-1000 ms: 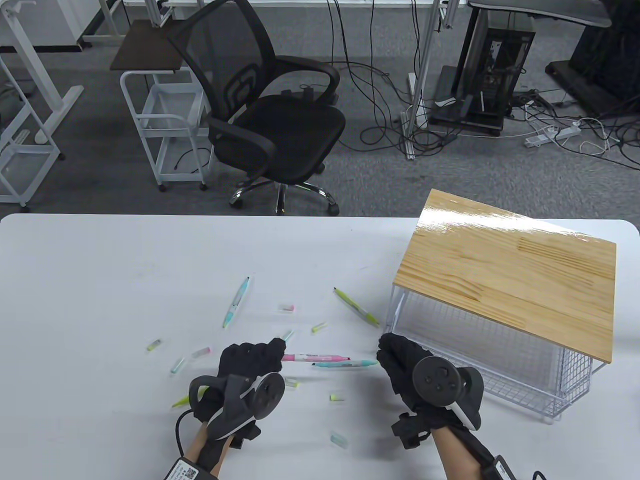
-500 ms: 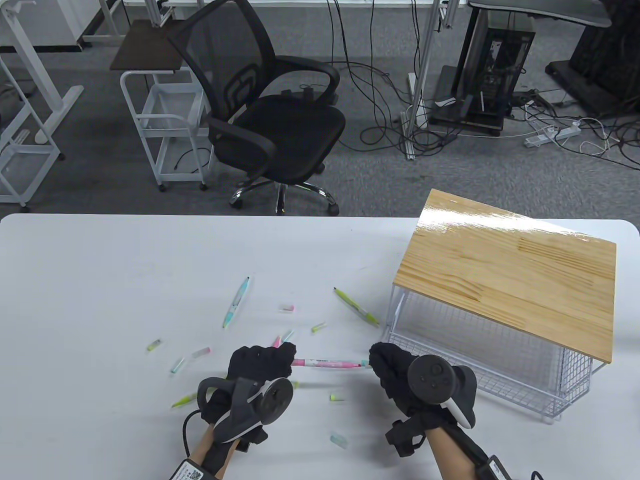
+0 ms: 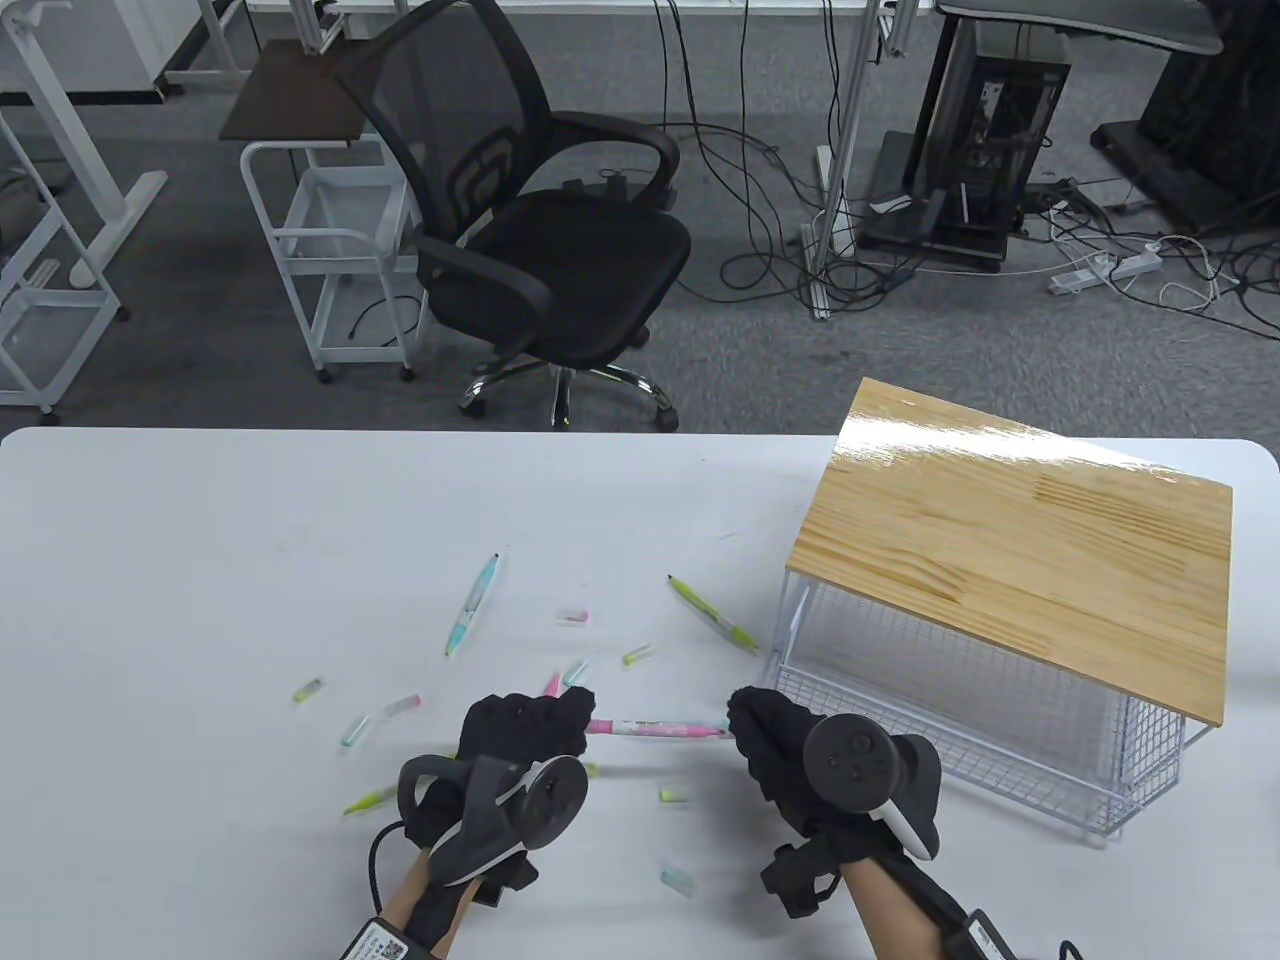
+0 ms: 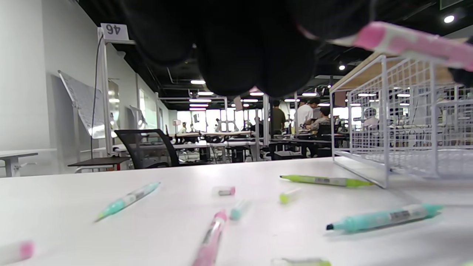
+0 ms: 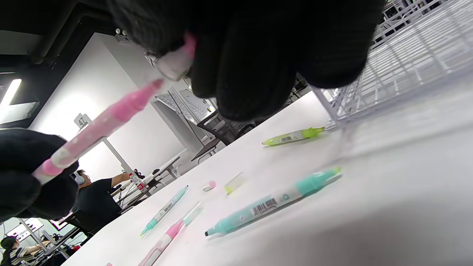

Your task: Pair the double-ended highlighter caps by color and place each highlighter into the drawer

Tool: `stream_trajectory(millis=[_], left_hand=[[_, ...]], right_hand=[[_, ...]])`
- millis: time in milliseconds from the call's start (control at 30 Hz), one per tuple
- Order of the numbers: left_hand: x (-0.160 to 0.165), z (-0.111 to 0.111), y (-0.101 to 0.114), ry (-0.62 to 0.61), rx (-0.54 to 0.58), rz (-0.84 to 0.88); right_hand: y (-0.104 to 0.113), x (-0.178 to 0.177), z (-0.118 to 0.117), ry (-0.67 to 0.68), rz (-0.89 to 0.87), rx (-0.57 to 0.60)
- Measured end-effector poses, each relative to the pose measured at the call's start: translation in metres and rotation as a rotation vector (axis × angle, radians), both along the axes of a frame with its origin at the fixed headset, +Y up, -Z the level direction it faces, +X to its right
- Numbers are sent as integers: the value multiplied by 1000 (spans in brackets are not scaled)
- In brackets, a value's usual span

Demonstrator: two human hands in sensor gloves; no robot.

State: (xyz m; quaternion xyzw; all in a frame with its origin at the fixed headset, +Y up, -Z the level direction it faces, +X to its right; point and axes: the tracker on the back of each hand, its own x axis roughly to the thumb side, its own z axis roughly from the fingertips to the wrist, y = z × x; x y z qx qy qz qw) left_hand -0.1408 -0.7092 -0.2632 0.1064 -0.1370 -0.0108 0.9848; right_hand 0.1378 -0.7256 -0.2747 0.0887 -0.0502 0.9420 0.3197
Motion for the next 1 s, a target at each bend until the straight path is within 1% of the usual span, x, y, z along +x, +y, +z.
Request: stream_trajectory(millis=[167,300,400,500,667,900,1000], left_hand=[[1,1,0,-7,-1,9],[2,1,0,-6,-2,4],[1,1,-1,-5,-12,18],[2,1,-1,-13,-16,17],[5,3,-1,-19,-14,17],[6,6,1,-37,15,40],[7,9,4,-41,48,55]], right_hand=[[-1,-3,0,28,-21,-14],[-3,-5,-1,94,-44,-46],[-2,-5,-2,138,3,-56],[0,-9,1,110,131,30],[0,-16,4,120,298,122],[1,-23,7,150,437,238],[-1,-25,9,174,468,254]])
